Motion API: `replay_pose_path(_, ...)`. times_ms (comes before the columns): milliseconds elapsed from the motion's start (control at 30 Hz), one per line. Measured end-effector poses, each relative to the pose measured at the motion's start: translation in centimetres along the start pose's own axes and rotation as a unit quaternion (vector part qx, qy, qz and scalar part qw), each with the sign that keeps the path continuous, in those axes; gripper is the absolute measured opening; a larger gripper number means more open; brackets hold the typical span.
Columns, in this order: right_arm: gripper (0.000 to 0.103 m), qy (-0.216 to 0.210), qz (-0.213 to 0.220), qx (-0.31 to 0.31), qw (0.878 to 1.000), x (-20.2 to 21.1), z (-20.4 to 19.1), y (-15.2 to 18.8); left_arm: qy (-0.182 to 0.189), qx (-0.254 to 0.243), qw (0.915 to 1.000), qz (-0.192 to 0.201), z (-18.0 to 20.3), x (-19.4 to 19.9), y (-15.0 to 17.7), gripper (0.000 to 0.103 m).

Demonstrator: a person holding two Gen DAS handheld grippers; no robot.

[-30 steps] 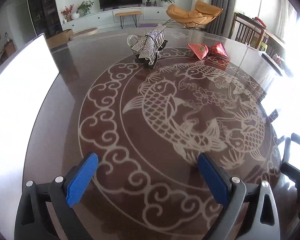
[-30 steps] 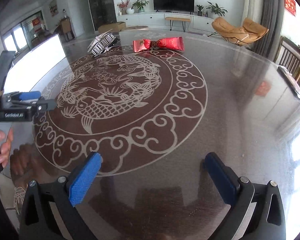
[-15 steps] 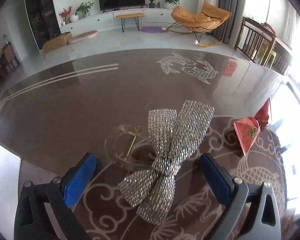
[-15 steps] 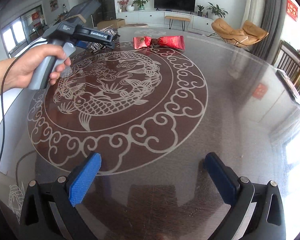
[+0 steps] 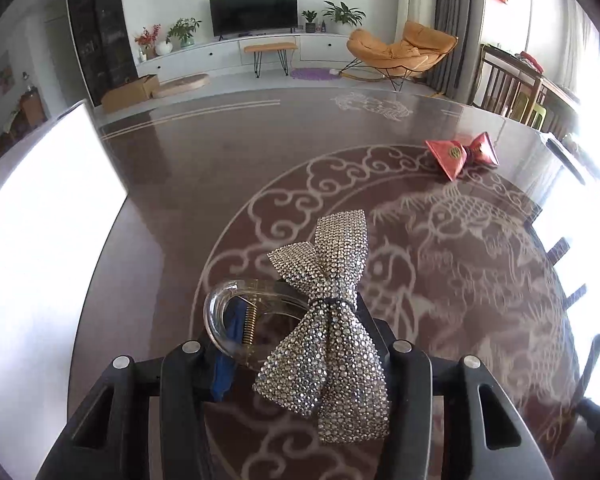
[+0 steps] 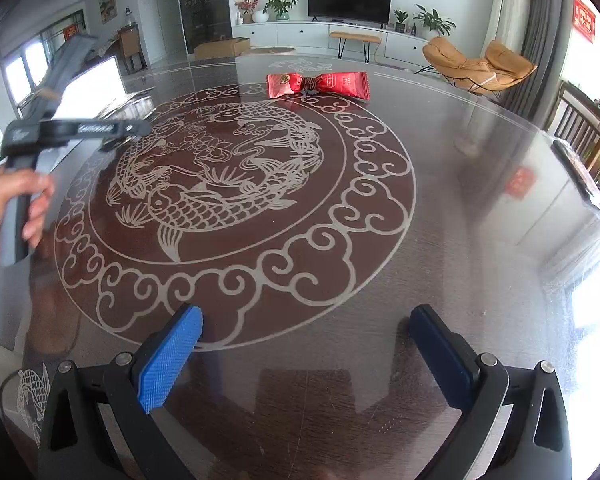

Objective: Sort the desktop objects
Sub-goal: 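Grasp the silver rhinestone bow clip with the left tool, then grasp the red candy packet with the right tool while left tool holds the bow, then carry the bow clip and red packet over the white storage box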

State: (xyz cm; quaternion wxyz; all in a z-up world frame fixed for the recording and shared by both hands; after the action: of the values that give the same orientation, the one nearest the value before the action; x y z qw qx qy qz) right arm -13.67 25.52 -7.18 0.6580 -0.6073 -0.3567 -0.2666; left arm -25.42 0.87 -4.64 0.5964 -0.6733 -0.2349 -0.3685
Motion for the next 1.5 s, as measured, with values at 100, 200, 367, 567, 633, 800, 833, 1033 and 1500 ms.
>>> replay_pose_path(100, 0.103, 0.0, 0.0, 0.0, 1.0, 0.0, 0.0, 0.0, -0.011, 0.019, 0.9998, 0.001, -1.2, 4.2, 5.2, 0.05)
replay_pose_path(200, 0.103, -0.003, 0.0, -0.001, 1.0, 0.0, 0.0, 0.0, -0.023, 0.037, 0.999, 0.003, -2.2, 6.7, 8.4, 0.05)
replay_pose_path(367, 0.103, -0.046, 0.038, 0.065, 0.996, -1.9, 1.6, -6.6, -0.024, 0.039, 0.9989, 0.006, -2.3, 7.1, 9.1, 0.05)
replay_pose_path(567, 0.103, -0.002, -0.032, 0.267, 0.963, -9.4, 3.3, -19.1, -0.02, 0.041, 0.9989, 0.007, -2.0, 7.2, 9.1, 0.05)
replay_pose_path(633, 0.102, -0.007, -0.056, 0.293, 0.954, -11.2, 2.7, -21.4, -0.02, 0.041, 0.9989, 0.007, -1.8, 7.3, 9.0, 0.05)
replay_pose_path(800, 0.1, -0.05, -0.084, 0.362, 0.927, -14.6, -0.9, -22.3, -0.02, 0.041, 0.9989, 0.007, -1.8, 7.2, 9.0, 0.05)
replay_pose_path(833, 0.096, -0.054, -0.093, 0.366, 0.924, -15.4, -1.3, -22.1, -0.02, 0.041, 0.9989, 0.007, -1.8, 7.2, 9.0, 0.05)
replay_pose_path(1033, 0.034, -0.125, -0.14, 0.256, 0.948, -16.2, -0.6, -22.0, -0.019, 0.041, 0.9989, 0.009, -1.6, 7.2, 9.1, 0.05)
replay_pose_path(1500, 0.021, -0.197, -0.108, 0.075, 0.972, -0.6, -5.5, -3.8, -0.006, 0.071, 0.9974, 0.013, -1.9, 8.7, 10.2, 0.05)
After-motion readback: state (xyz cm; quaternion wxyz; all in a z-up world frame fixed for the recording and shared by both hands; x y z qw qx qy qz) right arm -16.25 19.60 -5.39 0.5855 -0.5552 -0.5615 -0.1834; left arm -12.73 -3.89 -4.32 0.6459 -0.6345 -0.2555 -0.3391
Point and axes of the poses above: each gripper's, at about its wrist camera, not at the fingertips, and x roughly against the way its jaws point, z to its right, y to its underside, the point moved 6 cm from there along -x, roughly the way its jaws point, and after that the axes turned 2 degrees about z, right-handed, at the moved point
